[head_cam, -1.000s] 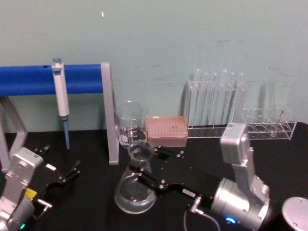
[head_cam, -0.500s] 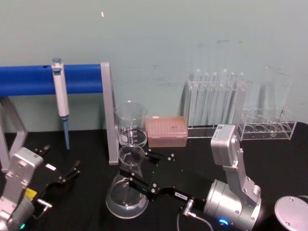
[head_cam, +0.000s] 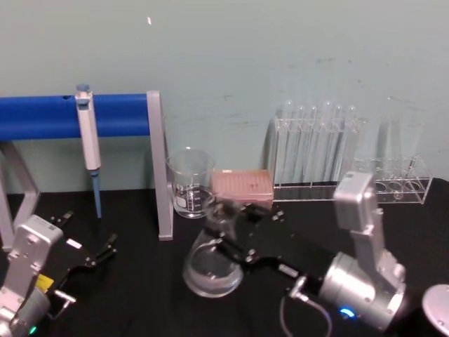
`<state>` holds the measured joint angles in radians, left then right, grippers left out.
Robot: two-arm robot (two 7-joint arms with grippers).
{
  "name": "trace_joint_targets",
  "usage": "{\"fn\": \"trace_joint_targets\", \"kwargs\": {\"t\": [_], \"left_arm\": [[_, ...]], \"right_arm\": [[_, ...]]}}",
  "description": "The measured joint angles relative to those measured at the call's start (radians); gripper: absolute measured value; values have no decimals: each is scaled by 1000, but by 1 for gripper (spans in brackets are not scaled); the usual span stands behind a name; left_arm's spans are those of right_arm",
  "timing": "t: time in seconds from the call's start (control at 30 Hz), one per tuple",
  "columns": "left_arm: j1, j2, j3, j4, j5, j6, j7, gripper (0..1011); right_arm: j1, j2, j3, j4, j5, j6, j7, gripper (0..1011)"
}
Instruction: Grasp the erlenmeyer flask with one hand, shake it three times, then place it back.
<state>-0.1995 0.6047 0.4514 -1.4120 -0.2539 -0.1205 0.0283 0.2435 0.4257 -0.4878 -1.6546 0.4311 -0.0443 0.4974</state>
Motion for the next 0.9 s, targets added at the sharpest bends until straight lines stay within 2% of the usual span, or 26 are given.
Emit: {"fn": "trace_joint_targets", "kwargs": {"t": [0.4,0.47,0.5,0.57,0.8,0.9], "left_arm": [[0,0,0,0,0,0,0,1001],[0,0,0,0,0,0,0,1001],[0,0,0,0,0,0,0,1001],[0,0,0,0,0,0,0,1001],[0,0,0,0,0,0,0,1001],[0,0,0,0,0,0,0,1001]], "right_arm": [[-80,47,136,-42,-10,-9,-104,449],[-111,56,180,-55,-12,-10,-132,449],[-111,56,180,-55,-12,-10,-132,449],[-140,62,220,-67,-13,-11,-156,449],[-197,69,297,-87,-14,-11,-196,449],[-212,67,316,-91,-13,-10,-204,449]]}}
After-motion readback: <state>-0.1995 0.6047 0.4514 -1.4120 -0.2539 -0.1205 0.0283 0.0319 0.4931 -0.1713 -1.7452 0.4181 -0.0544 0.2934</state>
